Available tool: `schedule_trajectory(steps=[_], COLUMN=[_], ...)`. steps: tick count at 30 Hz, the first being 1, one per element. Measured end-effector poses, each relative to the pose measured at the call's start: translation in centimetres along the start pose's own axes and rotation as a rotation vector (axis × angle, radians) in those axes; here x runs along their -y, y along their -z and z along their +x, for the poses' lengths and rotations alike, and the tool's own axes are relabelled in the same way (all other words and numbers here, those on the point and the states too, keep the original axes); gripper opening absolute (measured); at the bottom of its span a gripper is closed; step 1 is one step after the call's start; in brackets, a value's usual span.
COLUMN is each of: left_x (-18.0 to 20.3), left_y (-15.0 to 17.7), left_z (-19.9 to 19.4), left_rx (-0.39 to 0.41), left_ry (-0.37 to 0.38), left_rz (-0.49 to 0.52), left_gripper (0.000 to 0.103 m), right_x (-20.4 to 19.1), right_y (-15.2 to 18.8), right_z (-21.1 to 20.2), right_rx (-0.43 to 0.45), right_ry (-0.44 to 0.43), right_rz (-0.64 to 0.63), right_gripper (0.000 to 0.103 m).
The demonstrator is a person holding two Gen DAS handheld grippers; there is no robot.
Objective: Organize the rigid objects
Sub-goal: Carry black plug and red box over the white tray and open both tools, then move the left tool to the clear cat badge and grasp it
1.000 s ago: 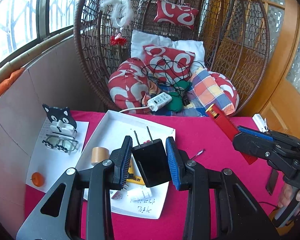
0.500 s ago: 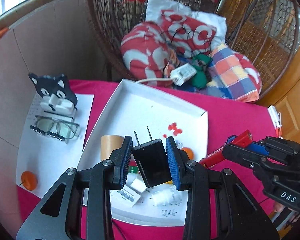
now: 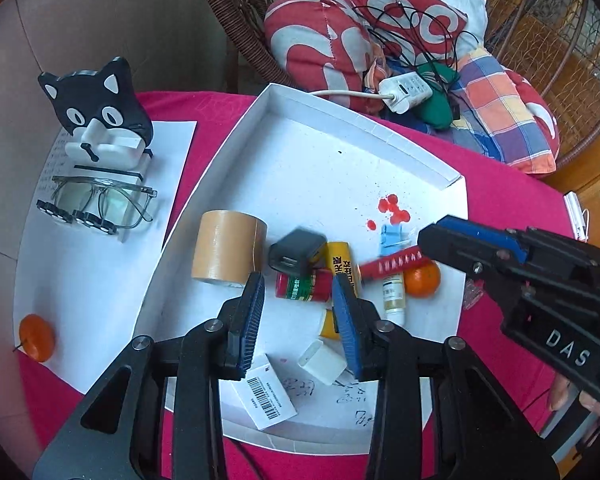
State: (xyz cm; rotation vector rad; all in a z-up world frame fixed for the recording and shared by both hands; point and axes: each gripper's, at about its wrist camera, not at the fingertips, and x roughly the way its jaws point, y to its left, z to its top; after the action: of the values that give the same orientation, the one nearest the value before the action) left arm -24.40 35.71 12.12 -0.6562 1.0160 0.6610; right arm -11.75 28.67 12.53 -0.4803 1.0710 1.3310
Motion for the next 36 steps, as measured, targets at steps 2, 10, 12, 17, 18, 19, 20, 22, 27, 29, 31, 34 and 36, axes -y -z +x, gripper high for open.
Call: schedule_trajectory(steps=[2,10,12,17,18,19,20,22,27,29,31,34,36], left_x=[-0.1,-0.1,0.0,0.8,0.9,1.1,1.3,1.8,2.7,3.2,3.7,4.6,5.5], left_y=[0.1,1.0,1.4,2.7,3.0,3.3,3.6,4.2,5.7,6.2,6.8,7.4,7.8], left_z=[0.1,-0.2,-0.6,-1.3,-1.4,-1.6,-1.8,-2.2,-3.1,-3.4,-3.6,-3.7,-3.7], left_rx=[0.002,0.011,0.012,0.0,-0.004,-0.008,-0.01,-0.016,-0.026,-0.026,-0.026,-0.026,-0.025], left_ry=[-0.008,-0.042,-0.029,-0.004,0.0,0.004,0.003,-0.003,-0.03,-0.041,-0.047,-0.041,-0.036], left_rz=[-0.009,-0.029,-0.042,-0.076,-0.082,-0.088,-0.091,-0.089,-0.095,-0.1,-0.106,-0.124,-0.131], left_gripper=[0.078,0.096,0.096,0.096,0.096,0.096,0.096,0.096,0.096,0.096,0.096,0.096,0.096], right_x=[0.0,4.7,7.7,14.7,15.0,15.2,15.1,14.7,12.9,12.0,11.2,10.3,10.1], right_y=[-0.2,0.5,1.0,3.5,4.0,4.6,5.1,5.7,5.9,6.9,8.5,10.8,12.6], right_z=[-0.2,-2.5,-3.4,-2.2,-1.4,-0.5,0.3,1.4,4.0,5.0,5.3,4.0,2.9], right_rx=[0.016,0.111,0.132,0.026,-0.01,-0.044,-0.065,-0.08,-0.096,-0.145,-0.173,-0.203,-0.245], right_ry=[0.007,0.128,0.182,0.324,0.358,0.381,0.389,0.397,0.332,0.276,0.202,0.135,0.1], right_rz=[0.0,0.037,0.088,0.141,0.11,0.069,0.035,-0.013,-0.118,-0.206,-0.295,-0.426,-0.512], right_gripper=[0.025,0.103,0.103,0.103,0.103,0.103,0.103,0.103,0.103,0.103,0.103,0.103,0.103])
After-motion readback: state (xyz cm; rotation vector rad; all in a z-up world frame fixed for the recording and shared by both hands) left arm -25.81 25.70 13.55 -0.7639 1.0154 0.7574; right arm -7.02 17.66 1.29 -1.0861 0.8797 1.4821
